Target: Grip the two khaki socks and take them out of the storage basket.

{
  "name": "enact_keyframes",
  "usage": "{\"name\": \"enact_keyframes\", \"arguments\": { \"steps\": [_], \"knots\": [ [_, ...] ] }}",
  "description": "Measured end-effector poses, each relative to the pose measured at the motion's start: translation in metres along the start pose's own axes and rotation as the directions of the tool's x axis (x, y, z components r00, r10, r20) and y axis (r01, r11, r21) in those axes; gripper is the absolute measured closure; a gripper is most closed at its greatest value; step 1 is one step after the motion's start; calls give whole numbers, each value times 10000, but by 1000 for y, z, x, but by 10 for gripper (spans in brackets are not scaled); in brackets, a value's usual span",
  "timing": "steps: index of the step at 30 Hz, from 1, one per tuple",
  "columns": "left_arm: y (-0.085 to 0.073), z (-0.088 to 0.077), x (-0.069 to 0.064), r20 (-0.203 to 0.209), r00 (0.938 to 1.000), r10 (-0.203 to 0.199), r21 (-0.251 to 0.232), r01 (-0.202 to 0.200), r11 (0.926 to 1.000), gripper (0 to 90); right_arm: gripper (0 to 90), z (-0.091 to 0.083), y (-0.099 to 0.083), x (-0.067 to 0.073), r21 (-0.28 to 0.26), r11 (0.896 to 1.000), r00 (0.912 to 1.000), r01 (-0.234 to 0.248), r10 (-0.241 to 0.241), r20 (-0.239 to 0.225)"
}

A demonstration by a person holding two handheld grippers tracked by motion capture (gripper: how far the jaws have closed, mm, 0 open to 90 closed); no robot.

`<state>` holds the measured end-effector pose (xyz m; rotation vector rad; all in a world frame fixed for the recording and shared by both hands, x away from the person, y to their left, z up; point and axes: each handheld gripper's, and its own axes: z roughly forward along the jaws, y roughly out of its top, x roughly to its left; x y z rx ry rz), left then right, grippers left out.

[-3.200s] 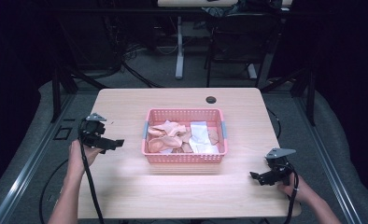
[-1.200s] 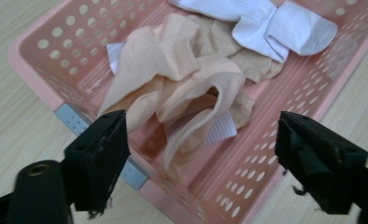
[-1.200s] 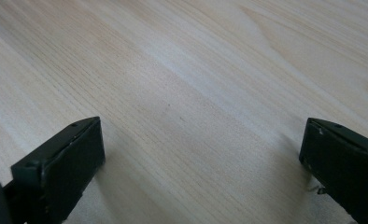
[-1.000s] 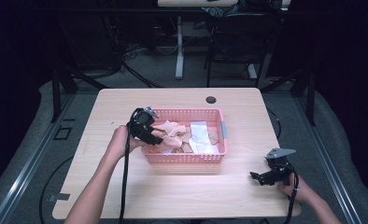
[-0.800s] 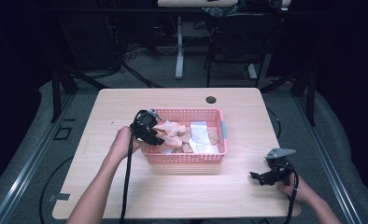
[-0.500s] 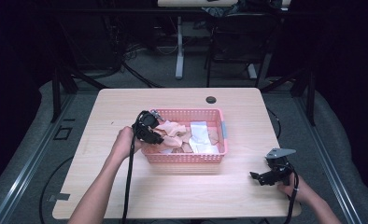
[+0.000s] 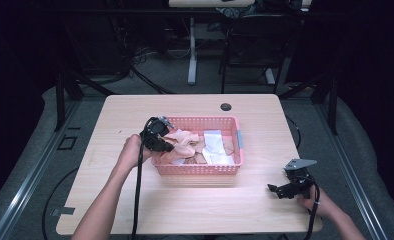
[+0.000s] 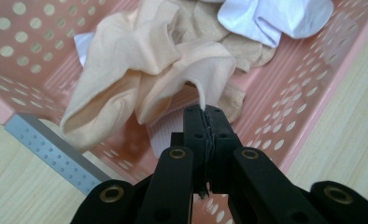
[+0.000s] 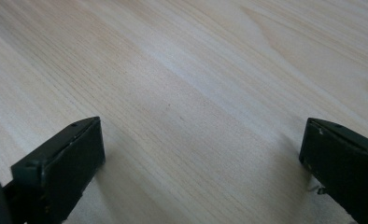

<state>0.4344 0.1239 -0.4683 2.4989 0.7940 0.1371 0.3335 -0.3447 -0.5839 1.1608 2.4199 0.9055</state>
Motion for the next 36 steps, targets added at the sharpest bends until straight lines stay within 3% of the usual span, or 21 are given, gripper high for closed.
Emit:
{"name": "enact_keyframes", "arguments": {
  "steps": [18,36],
  "knots": [
    [14,-30,-2,-129,9998,179,-597,-187,9980,888,0,0,0,0,17,10000,10000,-21,21,0],
    [24,-85,2,-667,9969,424,-1001,-490,9938,888,0,0,0,0,-21,10000,10000,-45,45,-20]
  ]
}}
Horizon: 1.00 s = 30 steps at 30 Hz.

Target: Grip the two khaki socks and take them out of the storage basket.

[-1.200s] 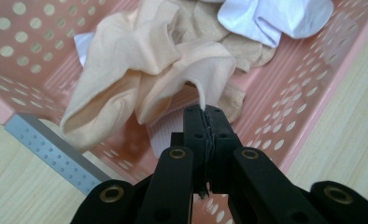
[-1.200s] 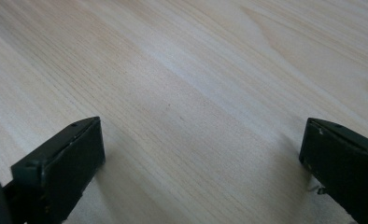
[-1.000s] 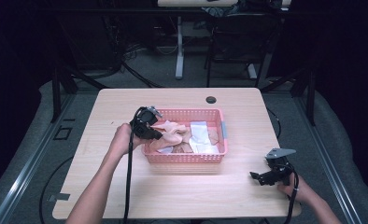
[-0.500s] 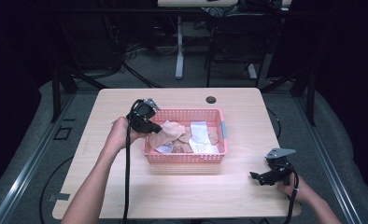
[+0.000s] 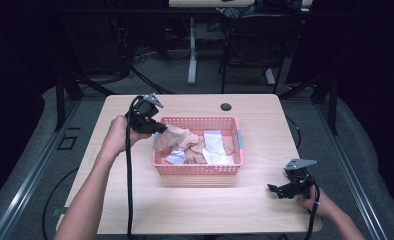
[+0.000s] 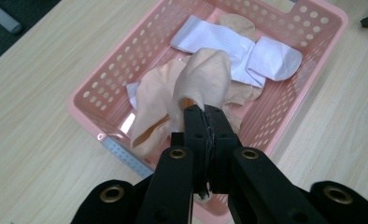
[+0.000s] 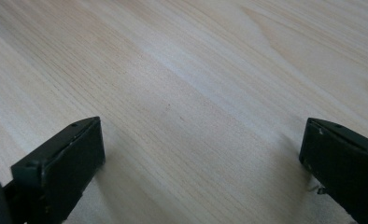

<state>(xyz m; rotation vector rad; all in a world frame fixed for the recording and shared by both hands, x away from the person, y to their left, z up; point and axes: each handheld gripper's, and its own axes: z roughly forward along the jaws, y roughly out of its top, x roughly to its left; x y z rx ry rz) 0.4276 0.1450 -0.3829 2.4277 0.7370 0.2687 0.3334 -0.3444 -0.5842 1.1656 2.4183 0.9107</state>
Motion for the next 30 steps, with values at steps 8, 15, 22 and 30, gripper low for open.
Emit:
{"name": "enact_keyframes", "arguments": {
  "steps": [8,15,22,30],
  "knots": [
    [-4,-21,7,-310,9993,-193,-209,186,9996,888,0,0,0,0,16,10000,10000,43,-43,19],
    [-11,-37,14,-567,9977,-374,-198,363,9991,887,0,0,0,0,37,10000,10000,21,-22,19],
    [-23,-49,24,-840,9944,-639,-193,625,9979,887,0,0,0,0,3,10000,10000,1,-1,3],
    [-40,-59,35,-1035,9890,-1058,-210,1042,9943,887,0,0,0,0,16,10000,10000,40,-40,17]
  ]
}}
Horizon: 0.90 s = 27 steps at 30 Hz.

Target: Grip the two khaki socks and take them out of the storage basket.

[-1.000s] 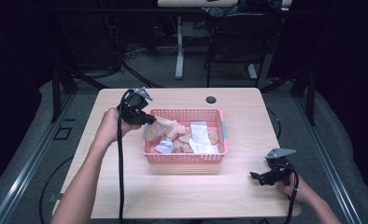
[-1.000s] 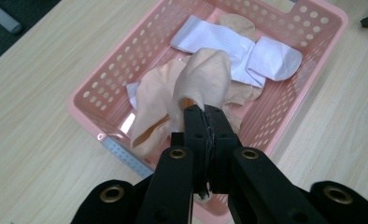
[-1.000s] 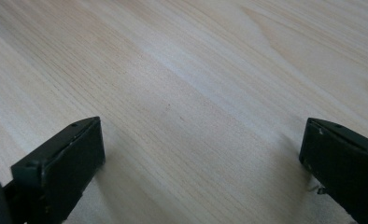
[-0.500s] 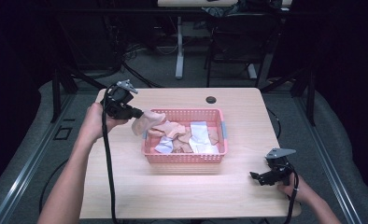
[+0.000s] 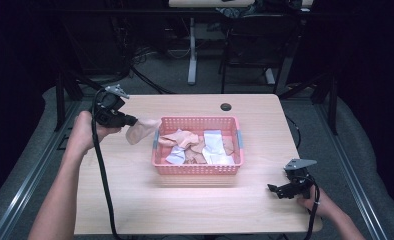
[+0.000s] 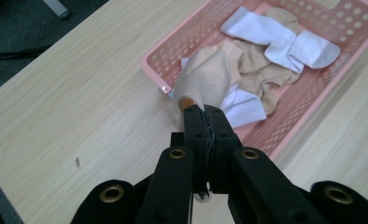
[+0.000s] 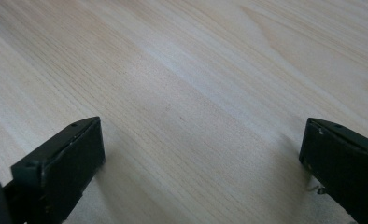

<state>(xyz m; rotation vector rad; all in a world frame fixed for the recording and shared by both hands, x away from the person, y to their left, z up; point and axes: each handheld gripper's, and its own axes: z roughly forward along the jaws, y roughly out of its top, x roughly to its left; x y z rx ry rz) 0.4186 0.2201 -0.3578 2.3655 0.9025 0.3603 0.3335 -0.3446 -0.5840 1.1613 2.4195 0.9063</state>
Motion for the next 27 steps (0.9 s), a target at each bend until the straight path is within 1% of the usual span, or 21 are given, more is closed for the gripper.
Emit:
{"name": "enact_keyframes", "arguments": {
  "steps": [5,6,8,10,11,13,14,15,17,19,20,21,22,23,26,27],
  "knots": [
    [-11,-6,9,-209,9993,-295,2,295,9996,887,0,0,0,0,17,10000,10000,-23,23,0],
    [-15,-8,12,-277,9989,-381,67,383,9992,887,0,0,0,0,23,10000,10000,-21,21,3],
    [-17,-9,14,-311,9986,-423,104,427,9990,887,0,0,0,0,20,10000,10000,-22,22,-1],
    [-21,-10,18,-382,9977,-552,116,557,9984,887,0,0,0,0,19,10000,10000,-21,21,2],
    [-26,-11,21,-440,9968,-665,121,671,9977,886,0,0,0,0,21,10000,10000,-21,21,1],
    [-30,-11,24,-566,9954,-779,157,789,9968,887,0,0,0,0,17,10000,10000,-23,23,2],
    [-30,-11,24,-566,9954,-779,157,789,9968,886,0,0,0,0,17,10000,10000,-22,22,5],
    [-36,-11,28,-597,9940,-913,231,928,9954,886,0,0,0,0,21,10000,10000,-21,21,3],
    [-38,-11,29,-644,9931,-977,269,996,9947,886,0,0,0,0,22,10000,10000,-19,19,0],
    [-45,-10,34,-653,9903,-1231,293,1252,9917,886,0,0,0,0,20,10000,10000,-21,21,3],
    [-45,-10,34,-653,9903,-1231,293,1252,9917,886,0,0,0,0,21,10000,10000,-20,20,3],
    [-50,-9,38,-652,9878,-1417,337,1441,9890,886,0,0,0,0,20,10000,10000,-21,21,2],
    [-50,-9,38,-652,9878,-1417,337,1441,9890,886,0,0,0,0,16,10000,10000,-24,24,2],
    [-55,-8,42,-710,9848,-1586,371,1615,9862,886,0,0,0,0,17,10000,10000,-23,23,0],
    [-62,-6,46,-724,9811,-1794,449,1829,9821,886,0,0,0,0,21,10000,10000,-23,23,1],
    [-62,-6,46,-724,9811,-1794,449,1829,9821,886,0,0,0,0,21,10000,10000,-23,23,1]
  ]
}}
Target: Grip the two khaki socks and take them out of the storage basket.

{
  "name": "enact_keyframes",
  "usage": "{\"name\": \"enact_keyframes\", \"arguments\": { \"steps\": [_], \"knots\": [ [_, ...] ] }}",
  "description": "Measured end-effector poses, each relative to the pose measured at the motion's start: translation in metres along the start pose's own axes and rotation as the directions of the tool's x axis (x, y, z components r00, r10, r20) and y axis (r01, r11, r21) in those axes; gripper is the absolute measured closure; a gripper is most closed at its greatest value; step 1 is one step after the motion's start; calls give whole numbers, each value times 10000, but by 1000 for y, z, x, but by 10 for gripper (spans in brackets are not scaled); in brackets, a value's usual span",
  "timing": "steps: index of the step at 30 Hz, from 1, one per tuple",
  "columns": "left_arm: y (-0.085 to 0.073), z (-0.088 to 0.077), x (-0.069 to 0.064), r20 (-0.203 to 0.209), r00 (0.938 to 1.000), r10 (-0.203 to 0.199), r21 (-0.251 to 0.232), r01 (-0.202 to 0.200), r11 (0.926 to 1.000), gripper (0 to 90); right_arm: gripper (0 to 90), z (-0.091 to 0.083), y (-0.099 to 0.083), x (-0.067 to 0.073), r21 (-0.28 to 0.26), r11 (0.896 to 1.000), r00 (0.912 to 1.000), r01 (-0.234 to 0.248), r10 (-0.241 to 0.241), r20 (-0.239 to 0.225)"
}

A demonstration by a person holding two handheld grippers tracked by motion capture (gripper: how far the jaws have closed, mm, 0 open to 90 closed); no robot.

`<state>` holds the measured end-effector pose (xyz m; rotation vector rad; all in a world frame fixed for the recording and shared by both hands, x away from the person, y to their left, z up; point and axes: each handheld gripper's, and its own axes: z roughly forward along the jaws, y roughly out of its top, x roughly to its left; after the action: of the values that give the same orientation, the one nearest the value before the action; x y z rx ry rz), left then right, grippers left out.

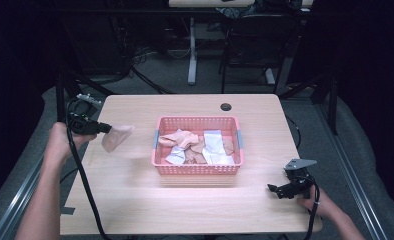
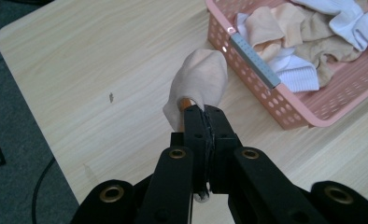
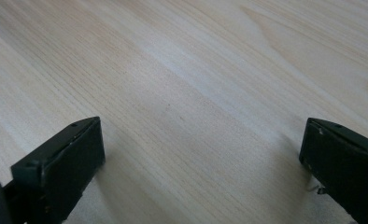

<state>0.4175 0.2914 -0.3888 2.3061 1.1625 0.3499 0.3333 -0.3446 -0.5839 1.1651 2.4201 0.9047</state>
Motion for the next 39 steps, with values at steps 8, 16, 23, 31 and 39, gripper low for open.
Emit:
{"name": "enact_keyframes", "arguments": {
  "steps": [8,16,23,31,39],
  "knots": [
    [-17,13,13,-214,9984,-515,402,524,9978,886,0,0,0,0,-3,10000,10000,2,-2,1],
    [-33,34,22,-318,9955,-891,875,915,9919,886,0,0,0,0,2,10000,10000,6,-6,3],
    [-41,53,26,-432,9926,-1135,1284,1182,9846,885,0,0,0,0,0,10000,10000,4,-4,-1],
    [-48,76,27,-408,9890,-1420,1715,1469,9742,868,0,1,0,0,-87,9999,10000,-67,67,-23],
    [-47,76,26,-577,9840,-1687,1726,1763,9691,510,0,1,0,0,-82,9999,10000,-61,60,-27]
  ]
}}
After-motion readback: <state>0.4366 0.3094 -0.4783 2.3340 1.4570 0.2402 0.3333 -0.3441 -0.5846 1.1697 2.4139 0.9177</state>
